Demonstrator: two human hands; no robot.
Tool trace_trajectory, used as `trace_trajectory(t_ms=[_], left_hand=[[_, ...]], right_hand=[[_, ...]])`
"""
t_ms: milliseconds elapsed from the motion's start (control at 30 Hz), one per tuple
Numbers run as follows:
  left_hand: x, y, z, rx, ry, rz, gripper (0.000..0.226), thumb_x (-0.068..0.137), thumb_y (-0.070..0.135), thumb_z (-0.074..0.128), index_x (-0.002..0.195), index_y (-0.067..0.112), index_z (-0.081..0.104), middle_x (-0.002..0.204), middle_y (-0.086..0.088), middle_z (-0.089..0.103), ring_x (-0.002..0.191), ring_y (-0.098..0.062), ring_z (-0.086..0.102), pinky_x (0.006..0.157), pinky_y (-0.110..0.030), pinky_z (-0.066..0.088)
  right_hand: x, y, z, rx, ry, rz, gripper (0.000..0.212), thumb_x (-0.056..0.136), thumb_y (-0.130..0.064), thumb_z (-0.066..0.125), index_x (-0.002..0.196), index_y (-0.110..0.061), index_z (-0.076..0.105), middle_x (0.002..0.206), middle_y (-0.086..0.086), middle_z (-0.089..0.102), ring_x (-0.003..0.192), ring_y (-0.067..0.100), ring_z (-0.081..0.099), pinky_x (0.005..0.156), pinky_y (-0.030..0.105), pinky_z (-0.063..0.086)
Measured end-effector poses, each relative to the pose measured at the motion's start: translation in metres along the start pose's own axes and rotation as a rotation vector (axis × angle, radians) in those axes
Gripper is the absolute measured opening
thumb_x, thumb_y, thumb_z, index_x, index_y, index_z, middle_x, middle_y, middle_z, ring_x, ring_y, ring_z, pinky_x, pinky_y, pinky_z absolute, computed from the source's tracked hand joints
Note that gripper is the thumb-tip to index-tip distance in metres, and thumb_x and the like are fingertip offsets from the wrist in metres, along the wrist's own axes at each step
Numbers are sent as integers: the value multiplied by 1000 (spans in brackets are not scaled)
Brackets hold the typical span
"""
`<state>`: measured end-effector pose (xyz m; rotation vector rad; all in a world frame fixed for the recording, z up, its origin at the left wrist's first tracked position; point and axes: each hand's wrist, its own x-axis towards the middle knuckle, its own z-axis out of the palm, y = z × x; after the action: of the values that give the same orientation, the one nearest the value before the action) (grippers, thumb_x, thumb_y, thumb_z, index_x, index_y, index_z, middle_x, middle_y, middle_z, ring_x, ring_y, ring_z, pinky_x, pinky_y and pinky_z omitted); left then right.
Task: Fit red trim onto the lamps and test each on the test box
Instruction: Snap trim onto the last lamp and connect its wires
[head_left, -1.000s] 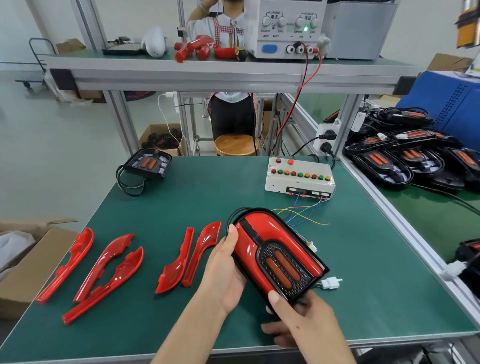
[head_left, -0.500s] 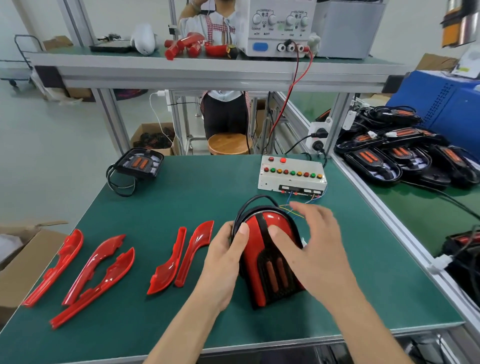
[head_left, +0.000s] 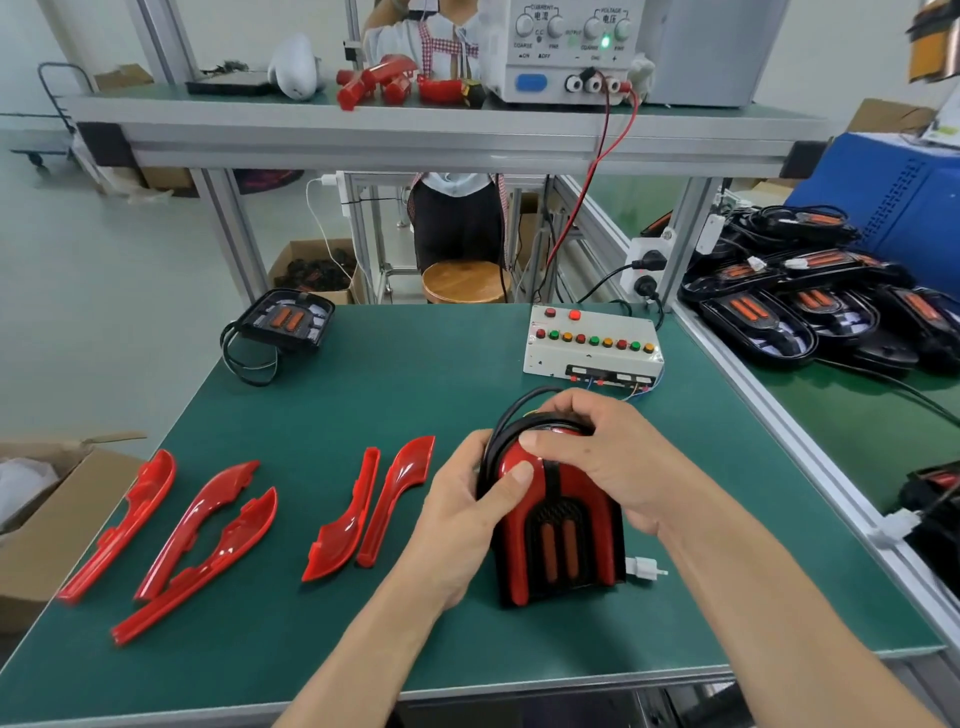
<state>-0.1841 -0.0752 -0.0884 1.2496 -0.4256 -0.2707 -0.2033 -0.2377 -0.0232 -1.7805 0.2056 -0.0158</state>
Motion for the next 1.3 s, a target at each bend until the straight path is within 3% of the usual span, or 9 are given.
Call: trace_trajectory(t_ms=[67,167,300,367,500,700,900,1133,1300], left_hand=[[2,0,0,-20,-2,1,31,91,33,73,120,23,68,119,-6,73,113,-16,68,93,-23,52],[4,-1,1,-14,7,8,32,93,36,71,122,24,67,121,-5,72,116,-16,67,94,-23,52],[2,-8,0,82,21,-3,38,90,54,72,122,33,66,123,0,72,118,-15,66,96,-24,52],[0,-13,-6,123,30,-27,48,85,61,73,124,35,64,124,3,72,120,-13,66,99,-26,51],[-5,-18,-19,188,-128,-162,41,85,44,76,123,34,65,125,2,73,121,-15,66,104,-34,50],[-5,-20,-16,187,-133,-205,43,89,33,74,128,22,61,120,0,74,115,-18,69,101,-37,54],[-7,-21,-15,192,-120,-190,31,95,21,70,125,20,64,117,-3,76,113,-21,71,96,-34,56],[-14,-13,-13,-117,-132,-349,45,99,46,56,123,12,72,127,-17,70,117,-28,66,98,-36,54],[-25,-18,-12,-33,-123,-349,36,92,43,70,118,18,72,117,-18,73,106,-35,71,92,-40,57]], right_hand=[[0,-1,0,16,6,2,21,80,-12,84,95,-10,69,87,9,74,77,17,66,78,37,59],[1,0,0,-41,26,-52,17,82,-21,85,91,-21,71,87,0,77,76,12,70,77,33,61],[2,5,-7,-93,-2,-66,14,85,-33,83,92,-28,72,92,-5,78,87,13,74,81,27,60],[5,8,-10,-49,68,-56,15,85,-32,83,93,-25,73,92,-4,78,86,13,74,80,28,60],[13,9,-19,138,159,80,22,87,-28,81,100,-13,72,93,10,79,78,19,75,74,34,63],[17,6,-22,268,181,196,30,87,-29,81,104,-8,70,86,9,80,71,22,77,56,29,60],[17,9,-20,299,215,214,34,86,-29,81,106,-5,69,80,8,79,67,23,77,52,30,59],[23,1,-34,345,219,299,22,90,-29,78,96,-9,70,79,8,79,62,20,75,49,28,58],[24,4,-40,354,233,310,26,88,-32,79,99,-10,70,77,7,79,63,21,76,51,30,58]])
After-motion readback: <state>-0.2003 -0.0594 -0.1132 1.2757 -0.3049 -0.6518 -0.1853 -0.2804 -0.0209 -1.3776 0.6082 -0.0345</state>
